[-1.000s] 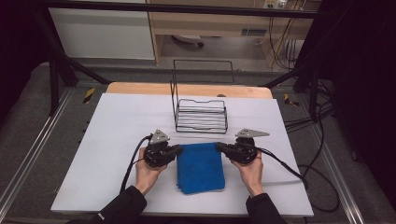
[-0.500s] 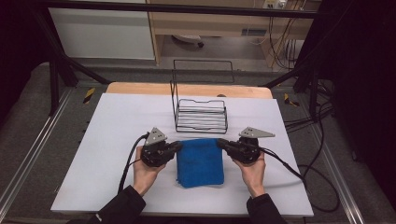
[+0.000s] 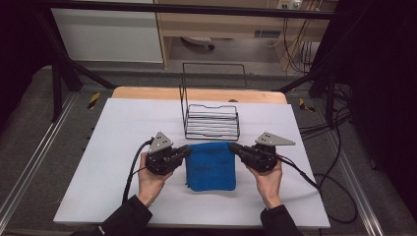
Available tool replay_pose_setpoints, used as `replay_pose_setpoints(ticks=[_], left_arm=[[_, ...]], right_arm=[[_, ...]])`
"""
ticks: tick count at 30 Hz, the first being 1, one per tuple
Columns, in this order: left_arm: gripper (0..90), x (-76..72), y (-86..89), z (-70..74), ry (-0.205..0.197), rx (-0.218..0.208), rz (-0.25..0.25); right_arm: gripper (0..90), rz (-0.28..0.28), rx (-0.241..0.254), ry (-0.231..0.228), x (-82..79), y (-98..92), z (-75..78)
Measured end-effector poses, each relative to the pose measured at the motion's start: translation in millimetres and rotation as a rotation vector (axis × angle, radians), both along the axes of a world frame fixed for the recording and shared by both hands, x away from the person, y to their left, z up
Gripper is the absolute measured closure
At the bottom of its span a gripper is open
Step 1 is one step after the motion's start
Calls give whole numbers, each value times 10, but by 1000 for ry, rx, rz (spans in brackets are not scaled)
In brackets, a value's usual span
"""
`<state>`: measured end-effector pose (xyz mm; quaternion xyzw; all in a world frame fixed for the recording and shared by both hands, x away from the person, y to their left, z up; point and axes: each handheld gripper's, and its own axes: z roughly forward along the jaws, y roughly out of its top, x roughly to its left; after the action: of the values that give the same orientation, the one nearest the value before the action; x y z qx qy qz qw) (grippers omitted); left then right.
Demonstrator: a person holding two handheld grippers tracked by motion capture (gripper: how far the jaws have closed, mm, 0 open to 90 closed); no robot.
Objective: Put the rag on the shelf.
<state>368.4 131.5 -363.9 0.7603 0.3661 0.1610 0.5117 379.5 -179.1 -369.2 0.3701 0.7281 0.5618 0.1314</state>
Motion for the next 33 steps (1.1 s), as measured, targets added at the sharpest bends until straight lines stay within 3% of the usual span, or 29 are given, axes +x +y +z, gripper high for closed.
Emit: replay_pose_setpoints(ticks=[8,19,24,33], left_arm=[[823,-15,11,78,-39,-11,10],[822,-24,29,258,-87,-47,5],[822,-2,15,380,-115,-78,3],[824,51,-4,553,-167,-98,13]], right_arm=[[857,-8,18,-45,-66,5,91],[857,-29,28,-136,-189,19,336],[856,-46,44,-168,-210,0,427],[857,-79,77,-227,-198,-1,602]])
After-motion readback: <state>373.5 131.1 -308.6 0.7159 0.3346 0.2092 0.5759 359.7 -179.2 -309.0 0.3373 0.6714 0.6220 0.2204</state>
